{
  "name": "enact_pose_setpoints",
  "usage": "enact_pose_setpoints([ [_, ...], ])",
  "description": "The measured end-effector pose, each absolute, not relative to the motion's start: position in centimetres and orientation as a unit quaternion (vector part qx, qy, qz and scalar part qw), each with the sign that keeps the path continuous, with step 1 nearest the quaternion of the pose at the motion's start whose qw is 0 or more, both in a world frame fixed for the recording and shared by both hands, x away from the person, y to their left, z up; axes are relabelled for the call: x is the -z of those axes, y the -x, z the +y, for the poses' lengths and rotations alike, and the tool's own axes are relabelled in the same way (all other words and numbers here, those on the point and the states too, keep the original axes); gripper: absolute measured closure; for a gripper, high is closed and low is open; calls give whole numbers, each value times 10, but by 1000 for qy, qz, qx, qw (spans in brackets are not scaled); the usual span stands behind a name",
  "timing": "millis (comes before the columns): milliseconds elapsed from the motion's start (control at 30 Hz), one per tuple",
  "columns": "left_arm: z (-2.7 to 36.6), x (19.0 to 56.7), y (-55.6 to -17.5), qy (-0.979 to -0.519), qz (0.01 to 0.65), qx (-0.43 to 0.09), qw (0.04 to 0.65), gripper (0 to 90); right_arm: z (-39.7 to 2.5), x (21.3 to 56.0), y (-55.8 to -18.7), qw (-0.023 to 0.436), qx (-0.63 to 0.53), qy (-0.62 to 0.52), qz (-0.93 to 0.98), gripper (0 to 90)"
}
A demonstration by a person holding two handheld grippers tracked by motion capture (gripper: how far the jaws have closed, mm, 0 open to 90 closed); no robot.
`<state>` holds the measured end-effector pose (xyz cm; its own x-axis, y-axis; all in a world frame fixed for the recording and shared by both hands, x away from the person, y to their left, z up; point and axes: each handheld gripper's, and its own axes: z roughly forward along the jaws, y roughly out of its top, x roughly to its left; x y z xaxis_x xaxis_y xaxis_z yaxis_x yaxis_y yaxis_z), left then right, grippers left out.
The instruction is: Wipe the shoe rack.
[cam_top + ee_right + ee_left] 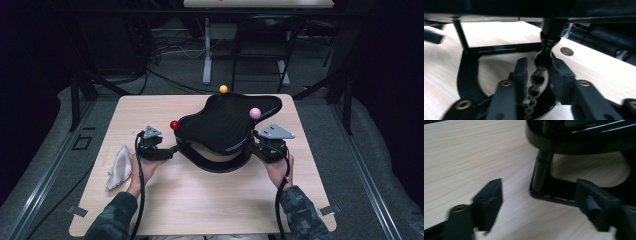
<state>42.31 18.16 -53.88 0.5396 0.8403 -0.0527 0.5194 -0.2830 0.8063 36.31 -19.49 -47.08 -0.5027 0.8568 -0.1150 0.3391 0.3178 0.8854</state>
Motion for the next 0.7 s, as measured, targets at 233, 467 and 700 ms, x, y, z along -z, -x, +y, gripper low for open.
enact_pose_setpoints([
  [233,170,552,-441,-771,443,-182,420,500,-190,475,-364,263,-410,-396,778,202],
  [467,165,557,-445,-766,436,-193,431,719,-192,473,-359,234,-417,-384,790,44],
  [700,162,557,-444,-774,423,-212,421,743,-190,465,-349,213,-434,-372,792,0],
])
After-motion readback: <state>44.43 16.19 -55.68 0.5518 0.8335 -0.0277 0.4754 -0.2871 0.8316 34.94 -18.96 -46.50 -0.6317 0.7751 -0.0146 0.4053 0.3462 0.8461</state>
